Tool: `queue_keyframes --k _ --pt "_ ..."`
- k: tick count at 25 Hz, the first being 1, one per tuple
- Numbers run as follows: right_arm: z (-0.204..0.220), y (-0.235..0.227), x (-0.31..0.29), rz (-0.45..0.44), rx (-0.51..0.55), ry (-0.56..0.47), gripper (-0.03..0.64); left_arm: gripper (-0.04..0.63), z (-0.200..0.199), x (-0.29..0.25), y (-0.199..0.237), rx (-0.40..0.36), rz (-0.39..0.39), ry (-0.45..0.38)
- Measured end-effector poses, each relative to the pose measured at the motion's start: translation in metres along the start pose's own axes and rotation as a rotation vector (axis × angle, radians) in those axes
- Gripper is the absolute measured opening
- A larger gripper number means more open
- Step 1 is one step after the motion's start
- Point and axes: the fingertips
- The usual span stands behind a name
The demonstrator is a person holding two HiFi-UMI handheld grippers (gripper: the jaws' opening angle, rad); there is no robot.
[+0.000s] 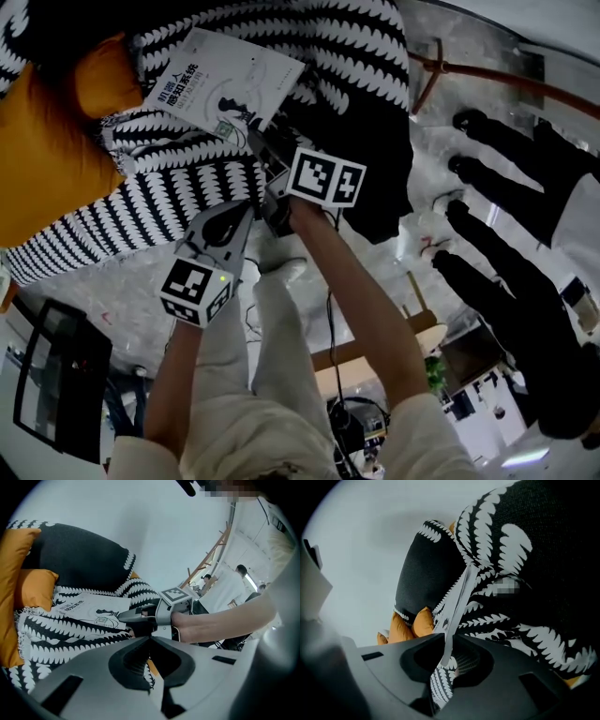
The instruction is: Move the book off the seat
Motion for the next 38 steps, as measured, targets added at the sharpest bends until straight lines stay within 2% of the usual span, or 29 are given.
queue_keyframes --k 9,17,19,22,28,38 --pt "0.002 -0.011 -0.029 -0.073 -0.074 0.055 0.069 0.008 0.008 -0.004 -0.001 0.011 0.002 0.015" --pt "0.018 -0.039 -0.053 -0.015 -0.210 0.118 0.099 0.008 0.004 -0.009 0.009 0.007 0.003 0.019" --pt "0.016 -0.040 -0.052 0.003 -0.190 0.129 0.103 0.008 0.002 -0.010 0.009 0.006 0.002 0.019" --pt "0.015 -0.036 -0.047 -0.004 -0.177 0.138 0.059 0.008 0.000 -0.012 0.006 0.004 0.004 0.022" --pt "0.006 -0.019 -0.040 -0.037 -0.180 0.076 0.043 0.008 0.000 -0.016 -0.002 -0.009 0.031 0.026" --pt "-0.004 0.016 -0.010 -0.091 -0.050 0.002 0.041 0.008 0.001 0.000 -0.020 -0.056 0.064 0.036"
Point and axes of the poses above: the fingertips, and each gripper's own axes: x backward along the fingers, y to its left, z out of its underside, and after that the axes turned 14 degrees about -y, right-handed
